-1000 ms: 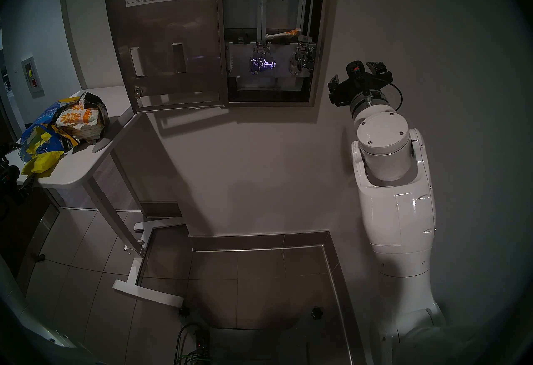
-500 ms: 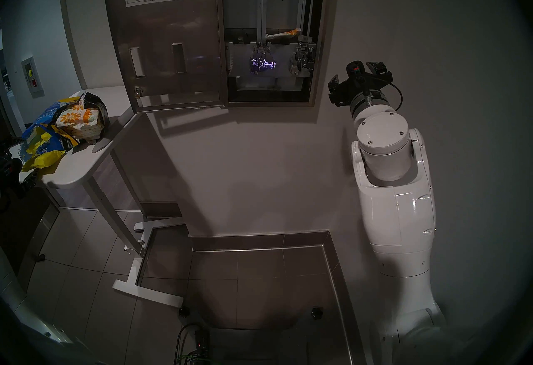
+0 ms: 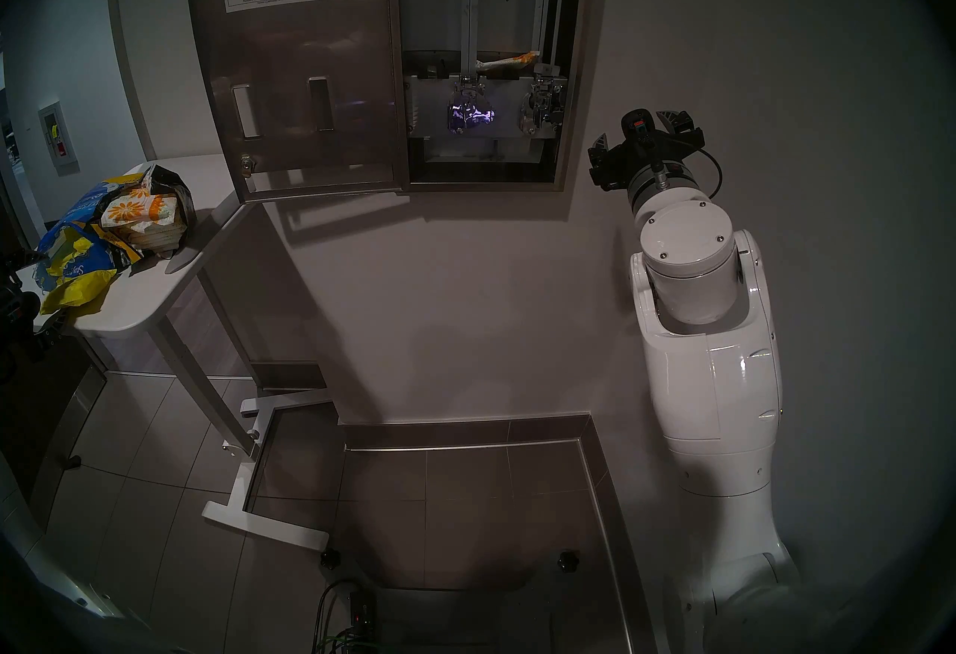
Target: Open the dispenser door, put the pads inside, close the door
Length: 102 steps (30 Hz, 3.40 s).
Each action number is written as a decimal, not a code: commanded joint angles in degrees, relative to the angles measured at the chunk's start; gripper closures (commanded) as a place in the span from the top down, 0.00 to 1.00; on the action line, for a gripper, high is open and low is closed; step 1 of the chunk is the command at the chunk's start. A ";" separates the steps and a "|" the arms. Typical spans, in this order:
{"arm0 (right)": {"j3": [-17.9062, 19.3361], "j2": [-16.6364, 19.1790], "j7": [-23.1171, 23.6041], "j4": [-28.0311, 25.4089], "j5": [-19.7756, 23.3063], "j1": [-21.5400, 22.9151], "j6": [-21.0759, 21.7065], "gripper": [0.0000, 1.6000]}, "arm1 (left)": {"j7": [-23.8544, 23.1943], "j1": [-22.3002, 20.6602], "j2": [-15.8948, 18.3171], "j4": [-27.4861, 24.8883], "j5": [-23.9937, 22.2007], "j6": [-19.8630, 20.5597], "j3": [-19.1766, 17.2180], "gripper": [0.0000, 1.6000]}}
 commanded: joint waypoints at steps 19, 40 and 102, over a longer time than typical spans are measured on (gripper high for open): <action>0.11 -0.03 -0.43 -1.60 -0.11 1.48 -0.71 1.00 | -0.59 0.96 -0.94 0.78 -2.82 -3.21 -2.14 0.00; 0.11 -0.01 -0.38 -1.58 -0.10 1.48 -0.65 1.00 | -4.19 2.08 -1.85 -7.34 -15.42 1.28 -7.29 0.00; 0.12 0.01 -0.31 -1.52 -0.10 1.46 -0.57 1.00 | -7.47 -0.39 5.59 -17.38 -40.17 13.83 -2.87 0.00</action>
